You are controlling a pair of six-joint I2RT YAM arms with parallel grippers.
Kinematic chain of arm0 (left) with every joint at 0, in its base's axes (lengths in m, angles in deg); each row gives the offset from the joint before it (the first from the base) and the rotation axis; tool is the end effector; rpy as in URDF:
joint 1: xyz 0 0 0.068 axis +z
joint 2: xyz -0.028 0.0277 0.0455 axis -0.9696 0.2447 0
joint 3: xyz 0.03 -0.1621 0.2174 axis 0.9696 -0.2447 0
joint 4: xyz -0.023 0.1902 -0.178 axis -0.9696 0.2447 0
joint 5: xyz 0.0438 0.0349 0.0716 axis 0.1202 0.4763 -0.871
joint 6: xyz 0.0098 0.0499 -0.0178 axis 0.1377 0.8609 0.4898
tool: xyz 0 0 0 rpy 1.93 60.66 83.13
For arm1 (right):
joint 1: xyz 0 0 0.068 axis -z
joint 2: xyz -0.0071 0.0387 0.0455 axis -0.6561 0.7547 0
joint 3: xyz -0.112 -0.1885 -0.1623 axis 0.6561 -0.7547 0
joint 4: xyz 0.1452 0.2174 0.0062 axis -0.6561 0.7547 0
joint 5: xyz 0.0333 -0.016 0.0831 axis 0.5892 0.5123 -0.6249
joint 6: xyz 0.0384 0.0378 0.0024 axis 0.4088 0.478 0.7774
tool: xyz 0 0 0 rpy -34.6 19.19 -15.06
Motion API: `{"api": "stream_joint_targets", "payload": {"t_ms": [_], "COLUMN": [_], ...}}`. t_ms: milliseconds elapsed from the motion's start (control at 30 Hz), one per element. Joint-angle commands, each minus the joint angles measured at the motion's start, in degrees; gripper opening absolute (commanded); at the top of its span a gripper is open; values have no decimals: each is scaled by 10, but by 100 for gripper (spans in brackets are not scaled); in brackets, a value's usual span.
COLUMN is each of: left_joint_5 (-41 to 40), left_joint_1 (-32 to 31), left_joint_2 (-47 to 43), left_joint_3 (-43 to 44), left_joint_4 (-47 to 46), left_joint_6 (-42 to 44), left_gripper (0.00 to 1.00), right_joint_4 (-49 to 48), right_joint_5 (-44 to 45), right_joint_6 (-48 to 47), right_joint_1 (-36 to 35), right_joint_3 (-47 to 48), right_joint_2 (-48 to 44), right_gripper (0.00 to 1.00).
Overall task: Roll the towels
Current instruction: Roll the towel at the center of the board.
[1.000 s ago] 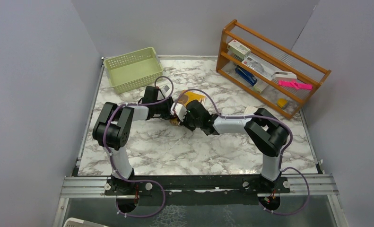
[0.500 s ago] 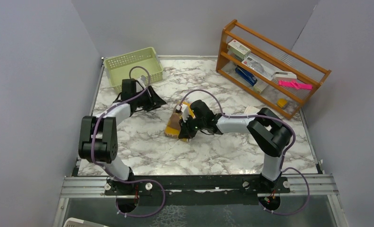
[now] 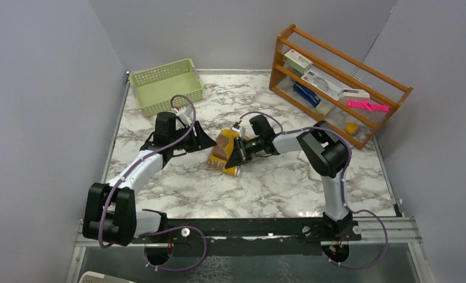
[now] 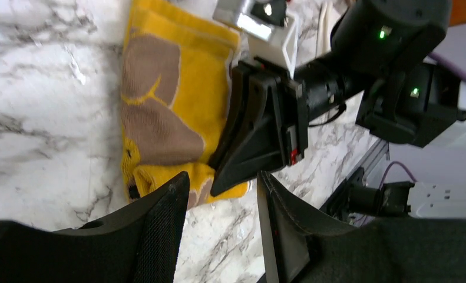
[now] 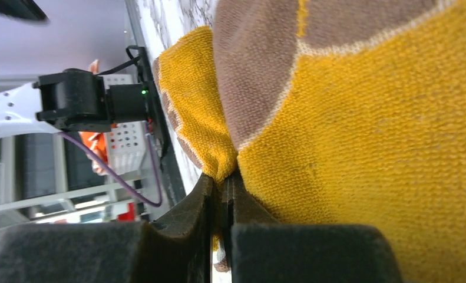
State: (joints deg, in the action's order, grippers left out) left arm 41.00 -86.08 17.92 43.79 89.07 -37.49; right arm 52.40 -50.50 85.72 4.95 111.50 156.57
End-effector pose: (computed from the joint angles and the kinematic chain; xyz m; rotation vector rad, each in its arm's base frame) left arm 0.2601 -0.0685 0.2273 -0.0714 2.2446 -1.1213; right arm 0.3014 0.2558 0.1032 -0.5908 2.5289 1.6885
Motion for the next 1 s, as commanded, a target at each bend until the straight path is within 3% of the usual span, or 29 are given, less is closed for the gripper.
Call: {"api": "stream_joint_targets", "payload": {"t_ms": [0,267,500,900,967], "left_joint_5": [12,53,52,-8,-17], "left_joint_1": [-12,-22,-47,-50,-50], "left_joint_2": [-21,31,79,180,191], "left_joint_3": [-48,-113,-114,-104,-114], "left_joint_4": [-38,-147,-196,-212,-212], "left_joint_6": [-20,-68,-87,-71,-67], "left_gripper": [49,49,49,48,48], "right_joint_4": [16,14,2,49,71], "right_joint_5": [-52,-60,-54,-10,12], "right_joint_6": [67,138,170,142,115], "right_joint_1": [7,24,30,32,32], "right_joint_3": [28,32,35,44,47], "right_joint_2": [33,91,106,93,78], "right_gripper": [1,1,1,1,6]}}
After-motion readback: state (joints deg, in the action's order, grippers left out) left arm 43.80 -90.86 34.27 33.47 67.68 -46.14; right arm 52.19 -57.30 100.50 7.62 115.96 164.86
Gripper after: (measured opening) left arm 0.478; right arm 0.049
